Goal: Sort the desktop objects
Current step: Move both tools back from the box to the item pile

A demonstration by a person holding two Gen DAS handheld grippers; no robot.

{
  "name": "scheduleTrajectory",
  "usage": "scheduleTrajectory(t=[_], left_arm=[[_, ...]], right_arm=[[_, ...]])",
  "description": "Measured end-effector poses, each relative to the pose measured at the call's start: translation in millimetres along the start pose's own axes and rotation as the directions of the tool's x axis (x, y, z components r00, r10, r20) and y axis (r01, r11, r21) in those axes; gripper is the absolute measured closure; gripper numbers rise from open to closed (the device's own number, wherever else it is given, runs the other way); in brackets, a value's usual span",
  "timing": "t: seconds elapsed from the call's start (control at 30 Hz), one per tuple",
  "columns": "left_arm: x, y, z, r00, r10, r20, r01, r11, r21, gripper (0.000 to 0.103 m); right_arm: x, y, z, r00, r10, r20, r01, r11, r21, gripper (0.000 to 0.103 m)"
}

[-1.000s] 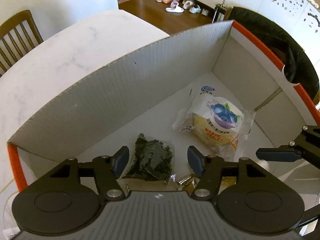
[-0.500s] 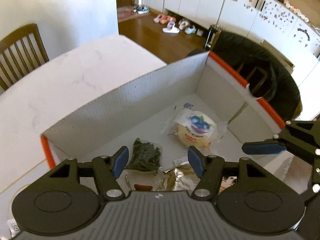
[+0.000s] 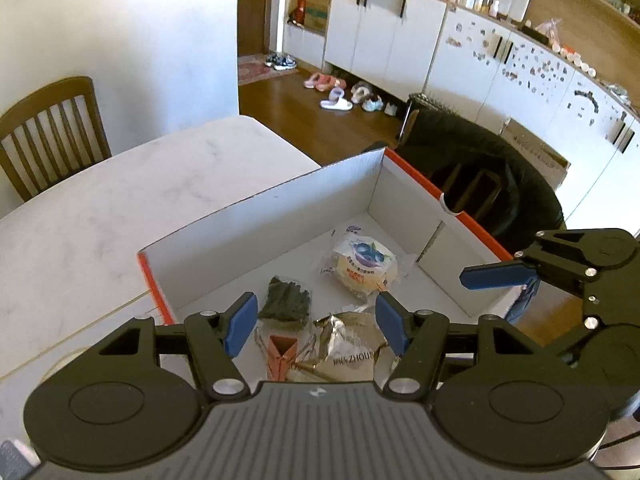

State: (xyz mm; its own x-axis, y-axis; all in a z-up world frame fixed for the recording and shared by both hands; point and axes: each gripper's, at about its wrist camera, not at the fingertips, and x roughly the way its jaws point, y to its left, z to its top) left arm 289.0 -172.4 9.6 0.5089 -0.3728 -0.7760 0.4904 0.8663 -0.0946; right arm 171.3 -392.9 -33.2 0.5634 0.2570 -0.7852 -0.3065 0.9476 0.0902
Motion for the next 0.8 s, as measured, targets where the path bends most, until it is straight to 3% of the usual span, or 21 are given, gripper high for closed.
scheduleTrajectory(t=[0.3, 0.63, 0.8], left_arm=[[-41, 8, -31, 0.999, -0.004, 0.047, 0.004, 1.000, 0.007, 0.039], [-77, 38, -67, 0.997, -0.016, 0.072, 0.019, 0.999, -0.050, 0.039], [-91, 58, -83, 0.996, -0.017, 0.085, 0.024, 0.997, -0.079, 0.028]], right_arm=[[-13, 20, -3, 0.999, -0.007, 0.045, 0.007, 1.000, -0.006, 0.019], [-17, 54, -5, 0.997, -0.001, 0.079, 0.000, 1.000, 0.011, 0.010], [-16, 73, -3, 0.996, 0.005, 0.090, -0.008, 1.000, 0.027, 0.008]])
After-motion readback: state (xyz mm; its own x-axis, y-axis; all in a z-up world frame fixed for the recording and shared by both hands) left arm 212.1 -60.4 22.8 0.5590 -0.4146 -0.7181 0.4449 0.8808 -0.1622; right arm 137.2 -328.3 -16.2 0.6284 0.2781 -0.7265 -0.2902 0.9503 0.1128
